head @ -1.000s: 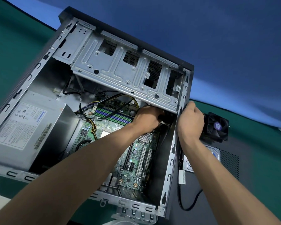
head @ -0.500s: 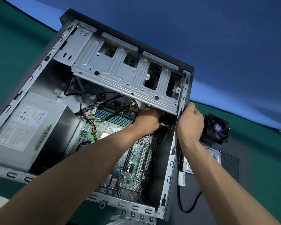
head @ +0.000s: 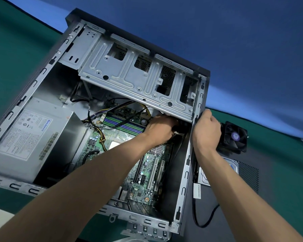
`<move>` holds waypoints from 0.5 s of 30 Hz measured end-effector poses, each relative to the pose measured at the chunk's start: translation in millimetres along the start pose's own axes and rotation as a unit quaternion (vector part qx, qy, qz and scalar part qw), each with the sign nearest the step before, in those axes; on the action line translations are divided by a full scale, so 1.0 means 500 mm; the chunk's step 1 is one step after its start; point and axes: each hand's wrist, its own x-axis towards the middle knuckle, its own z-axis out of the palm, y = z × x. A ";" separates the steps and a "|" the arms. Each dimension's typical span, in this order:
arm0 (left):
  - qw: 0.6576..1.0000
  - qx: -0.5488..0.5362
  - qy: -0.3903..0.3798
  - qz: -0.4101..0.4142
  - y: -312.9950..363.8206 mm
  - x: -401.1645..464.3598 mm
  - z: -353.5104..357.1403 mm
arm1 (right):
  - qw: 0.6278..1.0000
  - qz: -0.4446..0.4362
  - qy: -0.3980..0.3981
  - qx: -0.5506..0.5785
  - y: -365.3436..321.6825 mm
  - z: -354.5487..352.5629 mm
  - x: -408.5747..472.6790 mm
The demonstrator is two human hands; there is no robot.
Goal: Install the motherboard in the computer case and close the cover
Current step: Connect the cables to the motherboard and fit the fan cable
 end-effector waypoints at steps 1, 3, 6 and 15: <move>1.000 -0.002 -0.002 0.002 0.000 -0.002 -0.001 | 1.000 0.000 0.000 -0.001 0.000 0.000 0.000; 1.000 -0.004 -0.007 0.000 0.001 -0.005 -0.001 | 1.000 0.001 0.000 0.001 0.000 -0.001 0.000; 1.000 -0.010 -0.008 -0.011 -0.003 -0.003 0.003 | 1.000 0.001 -0.003 0.000 0.000 0.000 0.000; 0.995 -0.052 -0.012 -0.080 0.003 0.003 0.001 | 1.000 0.000 -0.003 0.002 0.001 0.000 0.001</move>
